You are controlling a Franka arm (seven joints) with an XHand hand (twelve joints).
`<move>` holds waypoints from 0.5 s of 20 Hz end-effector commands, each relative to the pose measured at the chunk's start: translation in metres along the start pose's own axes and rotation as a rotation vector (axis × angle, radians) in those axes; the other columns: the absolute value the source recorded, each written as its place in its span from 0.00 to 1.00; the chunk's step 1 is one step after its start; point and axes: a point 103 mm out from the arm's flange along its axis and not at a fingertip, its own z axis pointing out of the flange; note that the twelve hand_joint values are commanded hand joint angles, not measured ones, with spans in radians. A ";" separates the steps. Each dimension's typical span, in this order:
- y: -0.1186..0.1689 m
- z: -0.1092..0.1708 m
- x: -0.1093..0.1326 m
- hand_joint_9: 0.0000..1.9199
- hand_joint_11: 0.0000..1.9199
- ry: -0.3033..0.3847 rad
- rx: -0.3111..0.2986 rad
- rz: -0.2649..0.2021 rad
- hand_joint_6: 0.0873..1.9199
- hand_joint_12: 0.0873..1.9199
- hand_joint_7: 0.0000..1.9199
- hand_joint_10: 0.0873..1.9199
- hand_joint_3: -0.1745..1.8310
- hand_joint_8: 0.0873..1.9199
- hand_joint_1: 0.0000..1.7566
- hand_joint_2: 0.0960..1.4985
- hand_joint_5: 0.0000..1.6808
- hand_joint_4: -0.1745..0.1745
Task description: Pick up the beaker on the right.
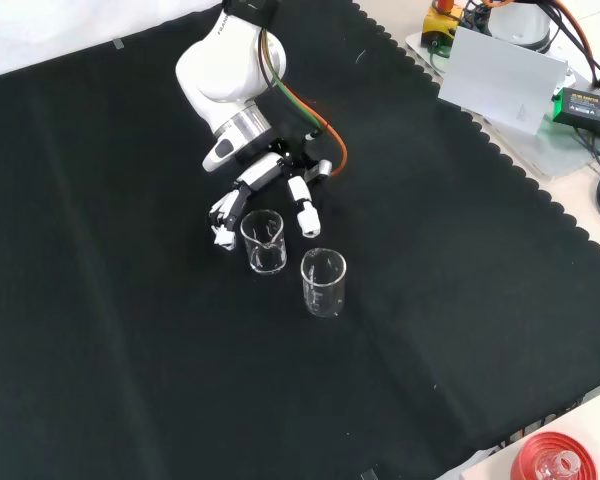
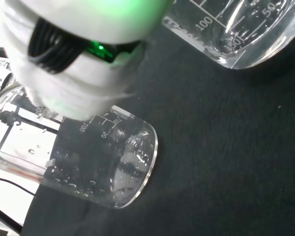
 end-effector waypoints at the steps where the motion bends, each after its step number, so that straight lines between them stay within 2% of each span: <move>1: 0.001 0.003 0.001 0.23 0.00 0.020 -0.006 0.004 0.00 0.68 0.18 0.33 0.61 0.35 0.55 0.25 0.28 0.24; 10: 0.005 0.004 0.002 0.23 0.00 0.036 -0.007 -0.007 0.00 0.69 0.19 0.33 0.61 0.35 0.55 0.26 0.28 0.24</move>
